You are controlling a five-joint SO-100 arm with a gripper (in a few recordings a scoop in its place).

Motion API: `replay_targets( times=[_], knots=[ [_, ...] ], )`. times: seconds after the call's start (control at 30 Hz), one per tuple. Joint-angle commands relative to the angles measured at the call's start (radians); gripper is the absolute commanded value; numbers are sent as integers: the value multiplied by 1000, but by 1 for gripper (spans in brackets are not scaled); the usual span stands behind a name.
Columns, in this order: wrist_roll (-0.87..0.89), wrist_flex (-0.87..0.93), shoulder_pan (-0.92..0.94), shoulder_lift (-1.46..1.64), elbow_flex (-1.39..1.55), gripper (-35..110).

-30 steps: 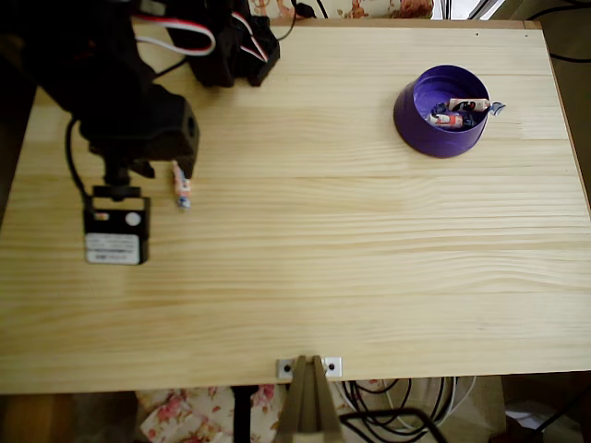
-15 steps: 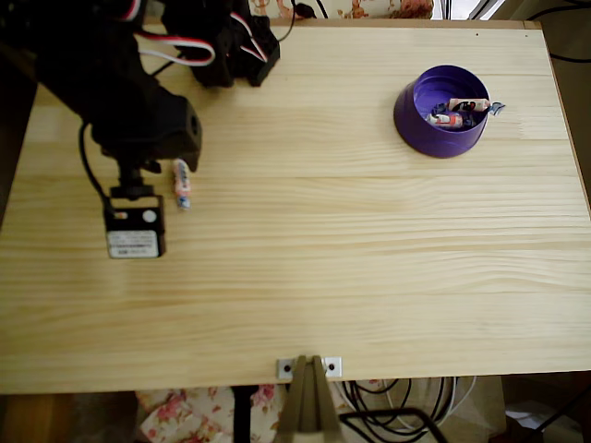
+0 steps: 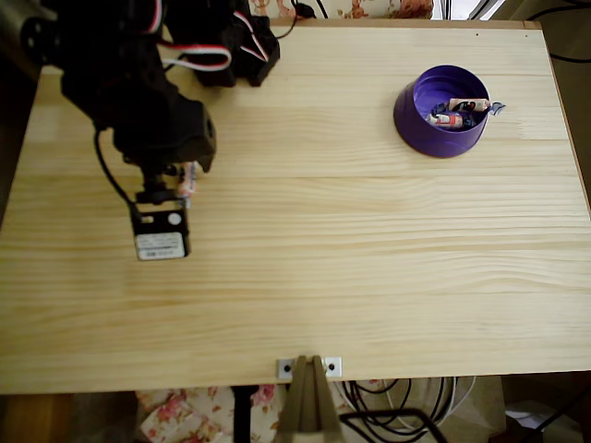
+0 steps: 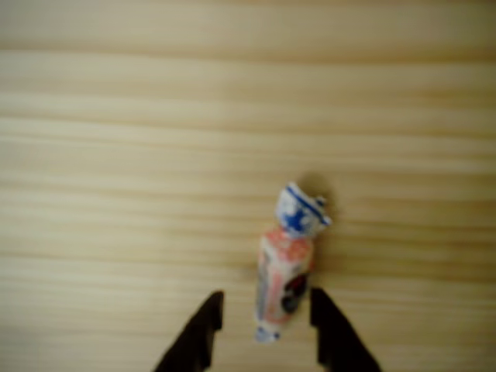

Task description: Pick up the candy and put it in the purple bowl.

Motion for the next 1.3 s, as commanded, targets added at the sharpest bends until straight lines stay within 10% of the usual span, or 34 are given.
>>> replay_targets(
  times=[0.0,0.67,1.27],
  knots=[
    [-14,-14,12,8,-11,15],
    [35,-74,31,8,-12,0],
    [146,230,31,565,-172,0]
  ],
)
